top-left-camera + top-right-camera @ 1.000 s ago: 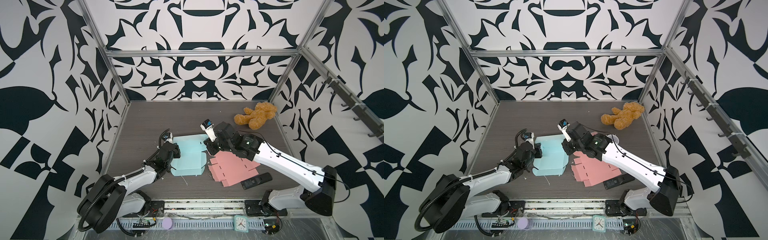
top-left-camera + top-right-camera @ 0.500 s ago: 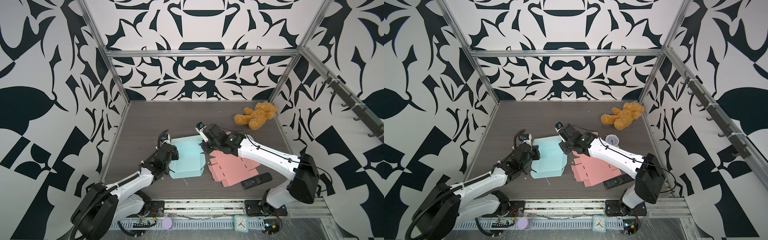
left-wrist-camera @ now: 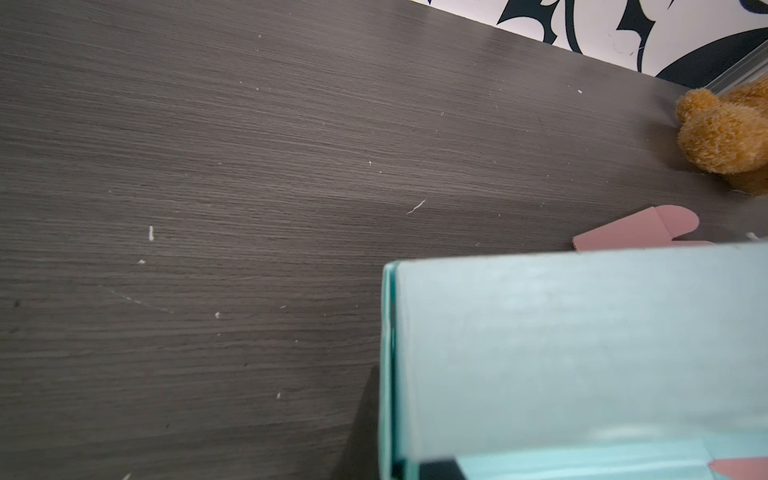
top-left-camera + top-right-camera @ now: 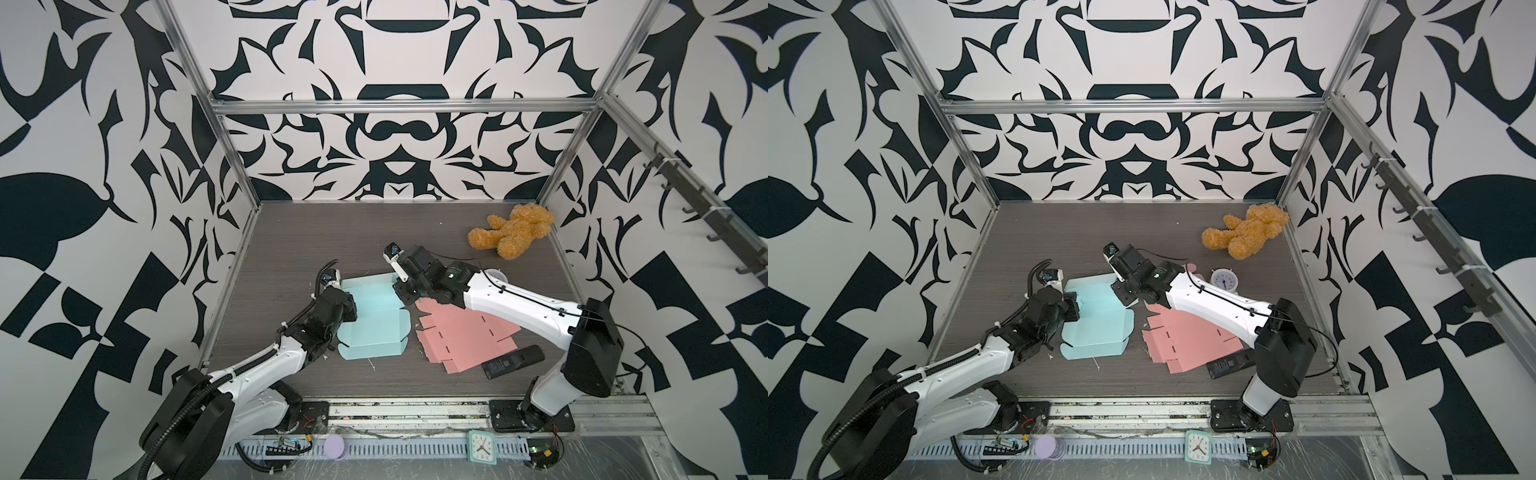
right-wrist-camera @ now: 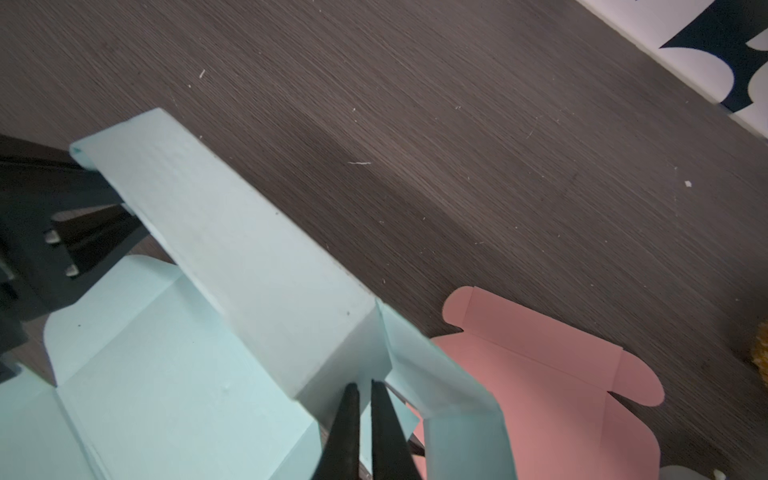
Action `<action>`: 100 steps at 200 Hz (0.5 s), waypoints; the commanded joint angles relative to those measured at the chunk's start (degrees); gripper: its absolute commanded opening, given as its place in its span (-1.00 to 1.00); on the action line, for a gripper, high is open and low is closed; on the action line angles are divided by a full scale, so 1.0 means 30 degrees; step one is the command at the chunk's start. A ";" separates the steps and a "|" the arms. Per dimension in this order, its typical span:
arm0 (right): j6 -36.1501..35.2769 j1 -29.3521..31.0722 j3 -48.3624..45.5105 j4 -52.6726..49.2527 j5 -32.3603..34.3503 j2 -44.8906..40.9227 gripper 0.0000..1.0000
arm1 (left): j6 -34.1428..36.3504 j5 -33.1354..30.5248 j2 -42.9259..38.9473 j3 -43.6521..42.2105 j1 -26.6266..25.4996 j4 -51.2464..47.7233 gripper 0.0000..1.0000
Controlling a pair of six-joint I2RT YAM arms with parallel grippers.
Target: Fold the paper box
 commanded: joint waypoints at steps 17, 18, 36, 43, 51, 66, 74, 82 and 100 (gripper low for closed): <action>-0.0007 0.0040 0.0878 0.0274 -0.0689 -0.0523 -0.77 | -0.0078 0.0068 -0.0838 0.0065 -0.0063 -0.0380 -0.83; -0.0006 0.0034 0.0896 0.0275 -0.0713 -0.0517 -0.76 | -0.0075 0.0083 -0.0853 0.0065 -0.0061 -0.0373 -0.83; 0.0216 0.0048 0.1228 0.0286 -0.1154 -0.0115 -0.77 | -0.0118 0.0243 -0.0999 0.0091 -0.0060 -0.0401 -0.83; 0.0237 0.0058 0.1292 0.0398 -0.1402 -0.0035 -0.76 | -0.0188 0.0301 -0.1069 0.0094 -0.0077 -0.0422 -0.83; 0.0236 0.0113 0.1268 0.0621 -0.1645 -0.0080 -0.76 | -0.0258 0.0385 -0.1144 0.0123 -0.0059 -0.0524 -0.83; -0.0009 0.0182 0.0818 0.1349 -0.2191 -0.0681 -0.74 | -0.0520 0.0420 -0.1401 0.0211 -0.0063 -0.0899 -0.82; -0.0295 0.0192 0.0229 0.2079 -0.2582 -0.1327 -0.71 | -0.0618 0.0312 -0.1586 0.0260 -0.0058 -0.1198 -0.83; -0.0425 0.0179 -0.0541 0.2799 -0.2771 -0.2083 -0.68 | -0.0656 0.0191 -0.1835 0.0363 -0.0044 -0.1638 -0.83; -0.1154 0.0176 -0.2483 0.4496 -0.3201 -0.4041 -0.61 | -0.0571 0.0049 -0.2196 0.0936 -0.0010 -0.3015 -0.84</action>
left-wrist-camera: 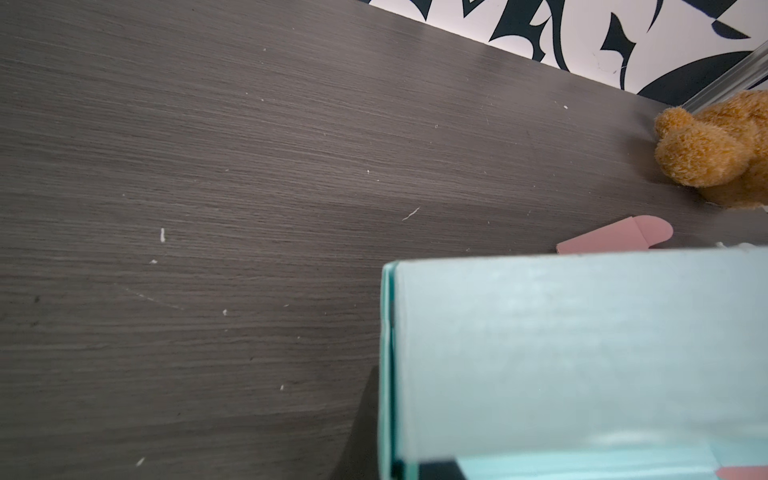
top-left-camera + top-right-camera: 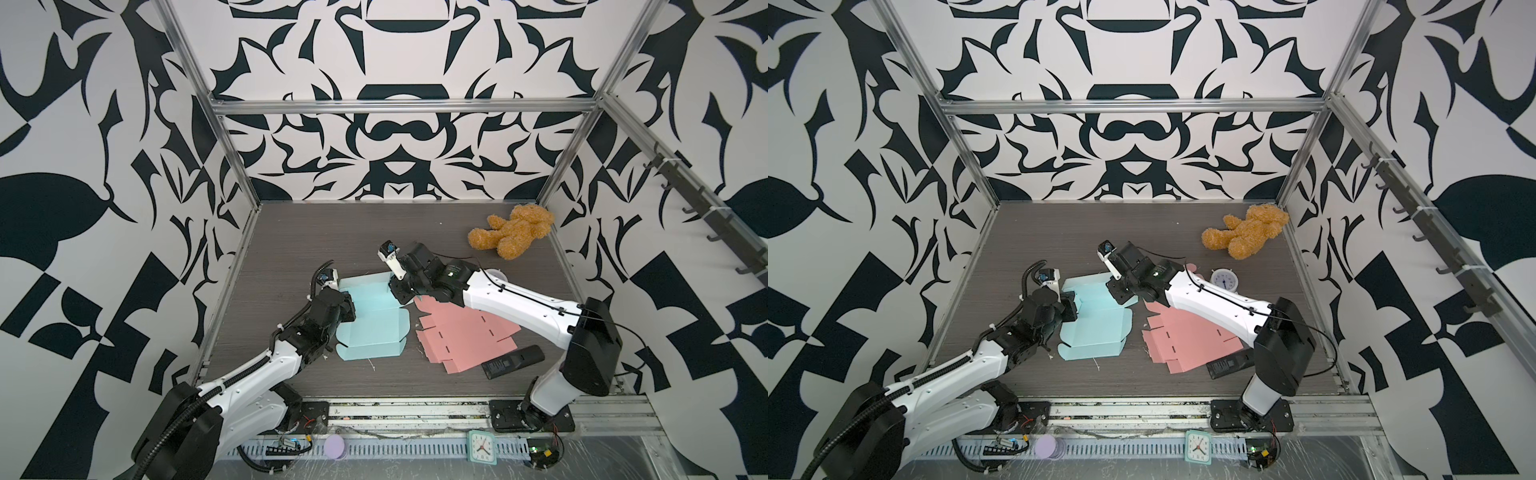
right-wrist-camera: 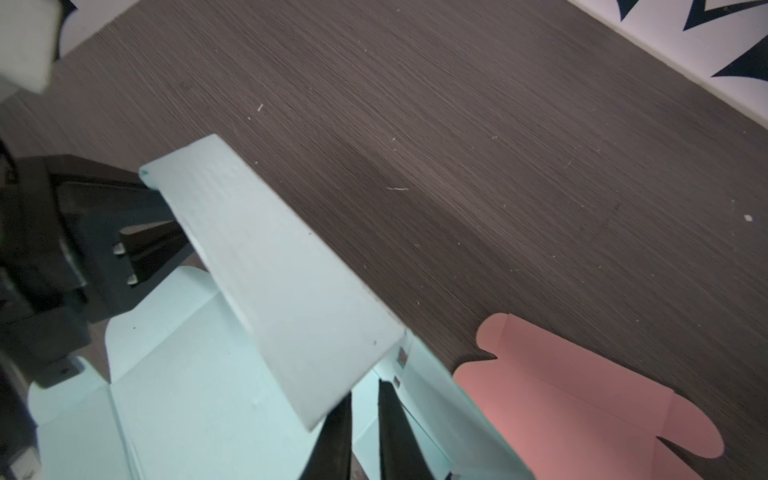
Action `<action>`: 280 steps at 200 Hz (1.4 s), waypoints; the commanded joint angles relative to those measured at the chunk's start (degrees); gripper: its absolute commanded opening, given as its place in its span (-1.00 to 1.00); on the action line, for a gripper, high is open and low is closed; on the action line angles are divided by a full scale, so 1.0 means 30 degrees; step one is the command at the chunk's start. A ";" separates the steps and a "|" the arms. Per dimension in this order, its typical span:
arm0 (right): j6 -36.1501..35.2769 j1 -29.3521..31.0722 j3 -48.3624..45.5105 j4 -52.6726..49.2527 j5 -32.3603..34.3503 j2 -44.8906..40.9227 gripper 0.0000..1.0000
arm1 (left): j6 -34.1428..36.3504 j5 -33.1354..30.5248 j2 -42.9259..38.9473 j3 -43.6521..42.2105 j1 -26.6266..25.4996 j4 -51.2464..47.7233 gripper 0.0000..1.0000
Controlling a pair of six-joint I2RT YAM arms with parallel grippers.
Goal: Fold the paper box
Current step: 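Pull the far wall upward with the right gripper while left holds the box corner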
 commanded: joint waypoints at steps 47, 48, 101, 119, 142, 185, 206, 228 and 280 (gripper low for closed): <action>-0.0462 0.0133 -0.6437 0.7969 -0.2438 -0.7115 -0.61 | -0.0550 0.0929 -0.1632 0.1972 0.0920 -0.4070 -0.86; -0.0428 0.0136 -0.6554 0.8096 -0.2435 -0.7200 -0.62 | -0.0575 0.0964 -0.1660 0.1982 0.0958 -0.4114 -0.86; 0.2795 -0.2254 -1.2126 1.3517 -0.4329 -1.0937 -0.66 | -0.1838 0.4456 -0.3526 0.2339 0.3413 -0.5421 -0.89; 0.3359 -0.2737 -1.3268 1.4721 -0.4755 -1.1240 -0.66 | -0.2274 0.5502 -0.3924 0.2432 0.4085 -0.5531 -0.89; 0.3951 -0.2979 -1.3615 1.5865 -0.5166 -1.0275 -0.70 | -0.2721 0.6444 -0.4135 0.2584 0.4389 -0.5390 -0.90; 0.4678 -0.2989 -1.2538 1.7514 -0.5946 -0.7702 -0.71 | -0.3119 0.7207 -0.4353 0.2722 0.4400 -0.5284 -0.90; 0.4915 -0.2996 -1.2217 1.8288 -0.6011 -0.6949 -0.66 | -0.3148 0.7400 -0.4523 0.2657 0.4418 -0.5388 -0.90; 0.5213 -0.2996 -1.1732 1.8670 -0.6663 -0.6432 -0.57 | -0.3149 0.7503 -0.4673 0.2575 0.4394 -0.5534 -0.90; 0.5990 -0.2991 -1.1483 1.9468 -0.7110 -0.6035 -0.27 | -0.3149 0.8190 -0.4498 0.2569 0.4396 -0.5243 -0.90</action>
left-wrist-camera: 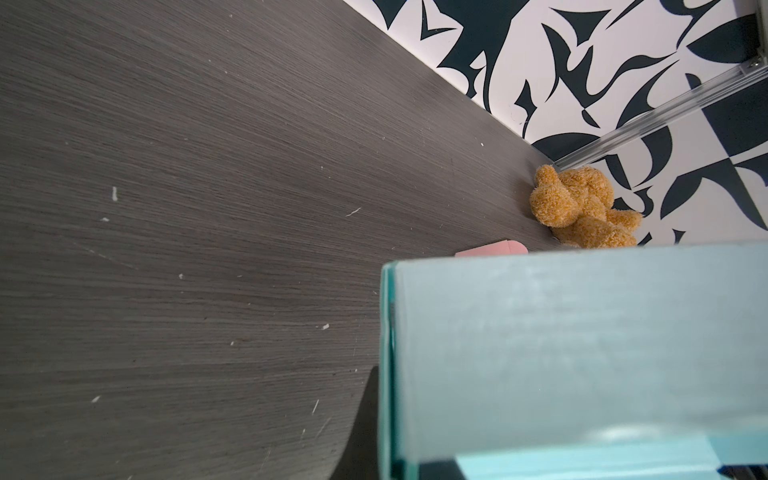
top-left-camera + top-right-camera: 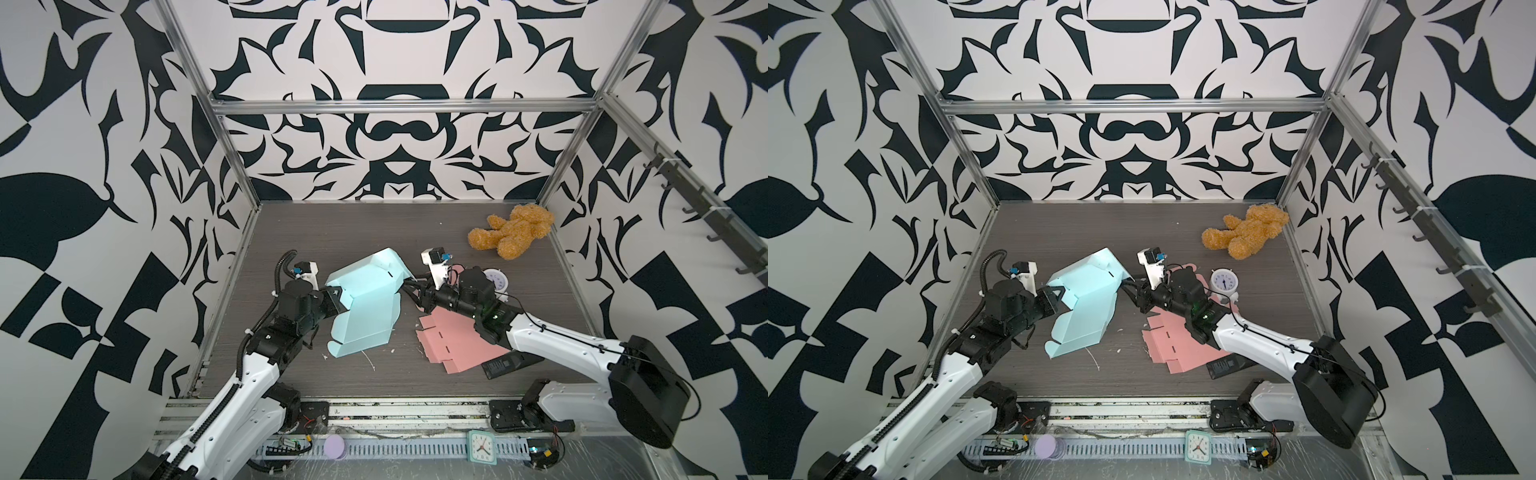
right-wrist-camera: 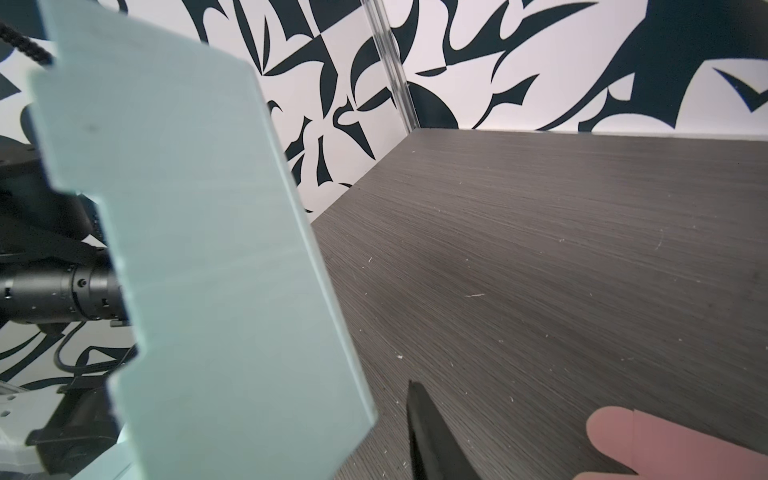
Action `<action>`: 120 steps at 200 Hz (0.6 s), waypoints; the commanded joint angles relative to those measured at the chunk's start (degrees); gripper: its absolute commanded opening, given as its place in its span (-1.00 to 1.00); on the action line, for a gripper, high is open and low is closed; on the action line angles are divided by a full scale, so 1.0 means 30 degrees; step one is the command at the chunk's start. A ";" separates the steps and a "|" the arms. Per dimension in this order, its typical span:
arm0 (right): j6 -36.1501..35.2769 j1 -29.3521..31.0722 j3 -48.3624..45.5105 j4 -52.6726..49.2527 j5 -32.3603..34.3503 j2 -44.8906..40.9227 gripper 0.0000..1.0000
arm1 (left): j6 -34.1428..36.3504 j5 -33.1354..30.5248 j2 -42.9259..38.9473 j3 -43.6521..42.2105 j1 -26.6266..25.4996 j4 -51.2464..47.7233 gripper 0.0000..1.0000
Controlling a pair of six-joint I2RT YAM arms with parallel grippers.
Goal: Fold the paper box
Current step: 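Pull the far wall upward with the right gripper while left holds the box corner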
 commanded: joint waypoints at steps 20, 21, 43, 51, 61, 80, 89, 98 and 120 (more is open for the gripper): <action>0.0936 -0.0017 0.1084 0.1752 -0.1054 0.0337 -0.22 | -0.0183 0.0798 0.0045 0.0275 0.0084 0.0284 -0.90; 0.0948 -0.0024 0.1085 0.1773 -0.1068 0.0352 -0.21 | -0.0183 0.0798 0.0045 0.0256 0.0083 0.0294 -0.90; 0.1384 -0.0016 0.1161 0.1926 -0.1040 0.0761 -0.12 | -0.0300 0.0911 0.0045 0.0063 0.0078 0.0522 -0.90; 0.1427 -0.0024 0.1380 0.1493 -0.1024 0.0955 -0.09 | -0.0301 0.0966 0.0046 0.0033 0.0089 0.0565 -0.90; 0.1417 -0.0026 0.1643 0.0850 -0.1024 0.1151 -0.02 | -0.0250 0.0945 0.0074 -0.0026 0.0083 0.0538 -0.90; 0.1350 -0.0024 0.1964 -0.0247 -0.0909 0.1234 0.04 | -0.0140 0.0777 0.0111 -0.0055 0.0082 0.0407 -0.90; 0.1188 -0.0027 0.1893 -0.0632 -0.0836 0.1049 0.04 | -0.0121 0.0634 0.0107 -0.0061 0.0081 0.0312 -0.90; 0.0890 -0.0023 0.1823 -0.1104 -0.0775 0.0771 0.05 | -0.0096 0.0457 0.0079 -0.0114 0.0099 0.0220 -0.90; -0.0629 -0.0024 0.2049 -0.3534 -0.0877 -0.0018 0.06 | 0.0072 0.0378 0.0231 -0.0191 0.0320 0.0098 -0.91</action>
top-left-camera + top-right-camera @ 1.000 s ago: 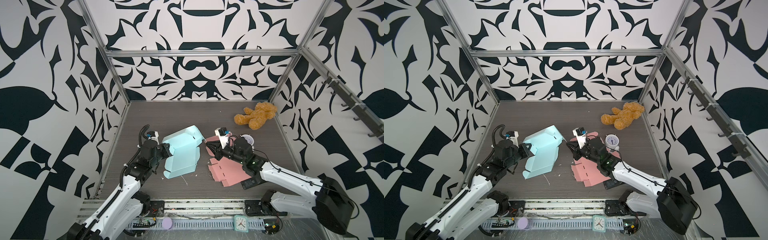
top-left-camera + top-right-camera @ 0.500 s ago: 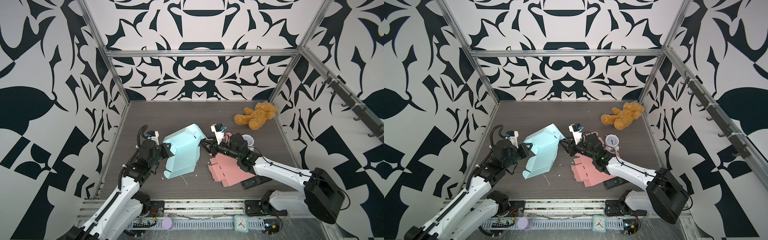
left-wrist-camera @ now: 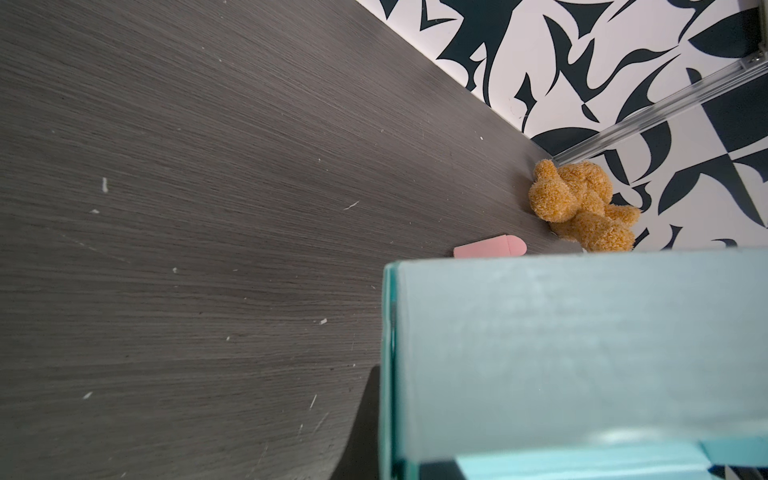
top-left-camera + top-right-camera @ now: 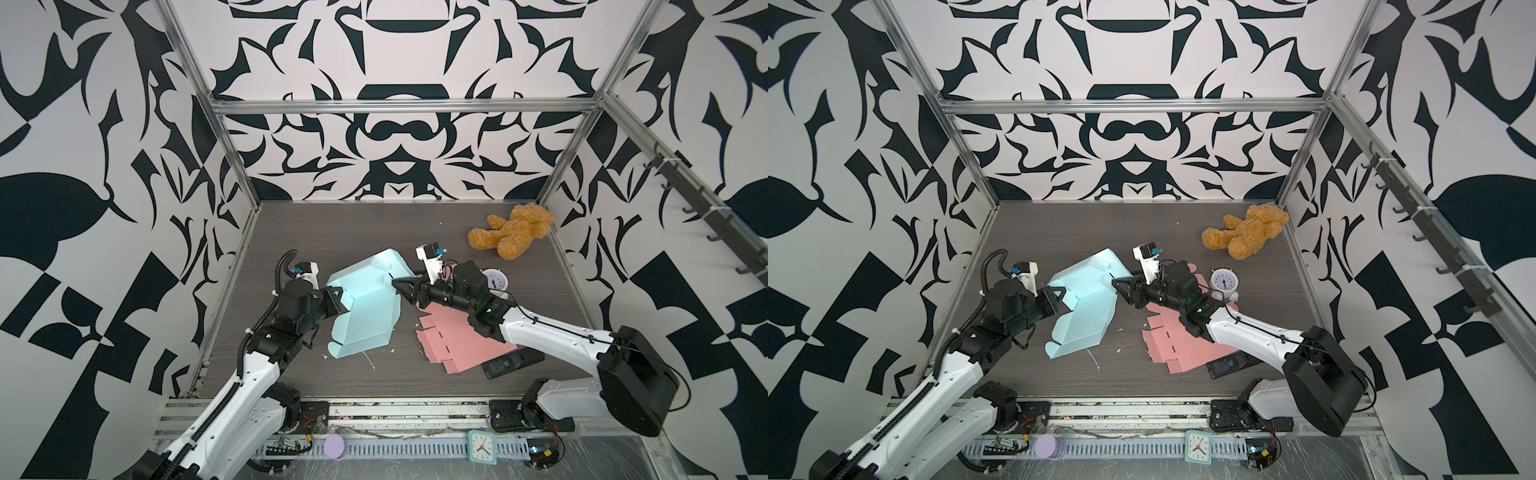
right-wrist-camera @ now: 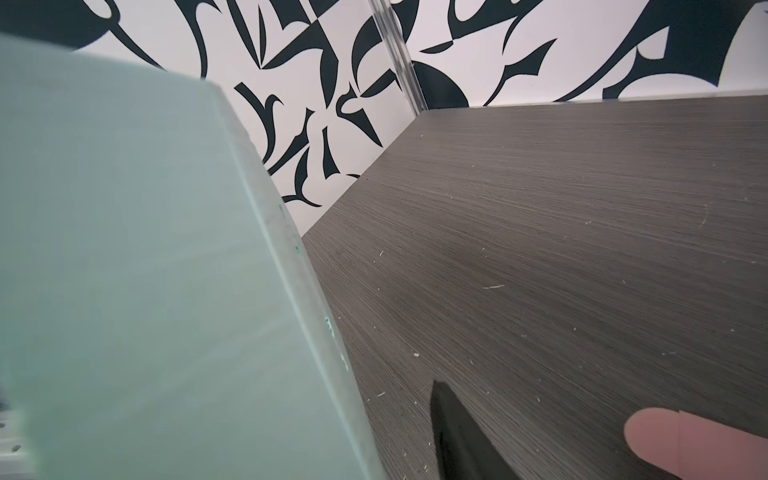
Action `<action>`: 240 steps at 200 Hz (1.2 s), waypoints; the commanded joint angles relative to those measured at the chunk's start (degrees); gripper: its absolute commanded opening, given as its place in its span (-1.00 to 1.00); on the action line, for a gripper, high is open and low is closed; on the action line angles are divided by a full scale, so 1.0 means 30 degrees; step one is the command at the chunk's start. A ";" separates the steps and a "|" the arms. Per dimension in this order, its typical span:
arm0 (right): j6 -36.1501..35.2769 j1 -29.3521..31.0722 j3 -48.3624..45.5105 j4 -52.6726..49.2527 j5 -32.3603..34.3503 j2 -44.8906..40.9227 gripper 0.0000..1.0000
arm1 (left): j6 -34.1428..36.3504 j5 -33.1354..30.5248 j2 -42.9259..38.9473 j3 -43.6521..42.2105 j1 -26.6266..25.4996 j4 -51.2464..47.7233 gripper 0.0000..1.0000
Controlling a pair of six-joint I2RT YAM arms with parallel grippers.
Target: Fold the paper box
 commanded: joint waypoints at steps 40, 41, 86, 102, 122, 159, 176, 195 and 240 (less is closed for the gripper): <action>-0.3819 -0.0068 0.0430 -0.5353 0.0693 -0.3751 0.17 | 0.1068 0.1927 0.0427 -0.0364 0.2278 -0.0039 -0.91; -0.3833 -0.0075 0.0428 -0.5405 0.0711 -0.3814 0.17 | 0.1113 0.2001 0.0427 -0.0378 0.2366 -0.0051 -0.91; -0.2988 -0.1887 0.0384 -0.5426 -0.0775 -0.5075 0.19 | 0.2610 0.5531 0.0769 -0.0543 0.5044 -0.0215 -0.92; -0.2535 -0.2707 0.1025 -0.5226 -0.2176 -0.4294 0.19 | 0.3229 0.5865 0.0938 -0.0285 0.5056 -0.0643 -0.92; -0.2142 -0.3001 0.1869 -0.4764 -0.3469 -0.2976 0.19 | 0.3630 0.6294 0.1012 -0.0217 0.5061 -0.0766 -0.92; -0.1860 -0.3010 0.3038 -0.4458 -0.5806 -0.0986 0.21 | 0.4011 0.6829 0.1239 0.0014 0.5060 -0.1022 -0.92; -0.1826 -0.2948 0.3383 -0.4521 -0.6719 -0.0477 0.23 | 0.4051 0.7122 0.1350 0.0092 0.5047 -0.1030 -0.91; -0.1919 -0.2675 0.3488 -0.4441 -0.7124 -0.0256 0.23 | 0.4111 0.7289 0.1476 0.0087 0.5060 -0.1030 -0.91; -0.2837 -0.2091 0.4080 -0.5337 -0.7388 0.0025 0.23 | 0.4083 0.7843 0.1979 0.0113 0.5029 -0.0884 -0.90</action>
